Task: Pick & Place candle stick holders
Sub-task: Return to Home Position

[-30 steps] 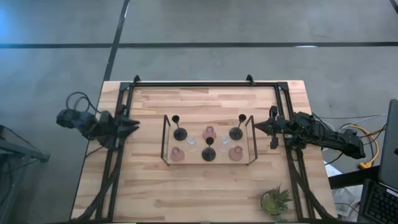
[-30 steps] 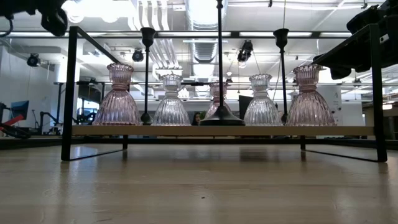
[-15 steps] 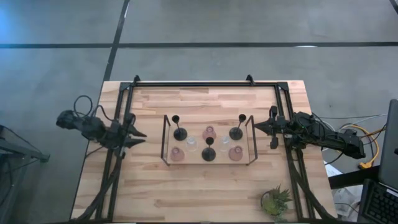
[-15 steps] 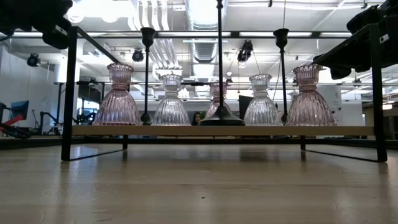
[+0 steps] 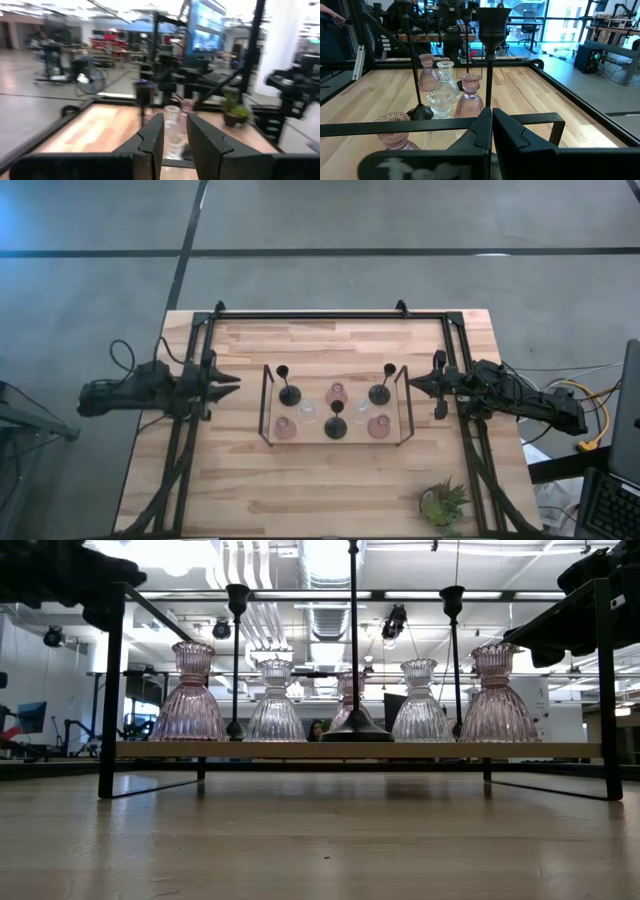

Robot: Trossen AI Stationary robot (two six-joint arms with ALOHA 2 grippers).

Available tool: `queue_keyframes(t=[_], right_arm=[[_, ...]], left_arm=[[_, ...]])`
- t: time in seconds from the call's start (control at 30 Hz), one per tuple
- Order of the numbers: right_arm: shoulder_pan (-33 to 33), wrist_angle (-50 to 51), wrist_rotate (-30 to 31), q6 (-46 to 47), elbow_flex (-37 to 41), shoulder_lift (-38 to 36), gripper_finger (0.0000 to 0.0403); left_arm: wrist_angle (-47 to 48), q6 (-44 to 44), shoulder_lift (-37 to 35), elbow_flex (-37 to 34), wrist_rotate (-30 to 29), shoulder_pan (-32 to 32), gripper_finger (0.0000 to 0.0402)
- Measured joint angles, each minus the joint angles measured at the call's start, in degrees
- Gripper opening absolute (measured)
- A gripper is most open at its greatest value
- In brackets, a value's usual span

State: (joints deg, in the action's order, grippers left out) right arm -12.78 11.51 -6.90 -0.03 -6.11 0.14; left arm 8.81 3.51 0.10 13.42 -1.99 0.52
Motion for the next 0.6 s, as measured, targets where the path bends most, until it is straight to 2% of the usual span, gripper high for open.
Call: queue_keyframes(t=[0.17, 0.6], right_arm=[[0.0, 0.0, 0.0, 0.0, 0.0, 0.0, 0.0008], [0.0, 0.0, 0.0, 0.0, 0.0, 0.0, 0.0008]], left_arm=[[-3.3, -0.2, 0.0, -2.7, 1.2, -2.9, 0.0088], [-7.3, -0.9, 0.0, -7.2, 2.2, -3.0, 0.0088]])
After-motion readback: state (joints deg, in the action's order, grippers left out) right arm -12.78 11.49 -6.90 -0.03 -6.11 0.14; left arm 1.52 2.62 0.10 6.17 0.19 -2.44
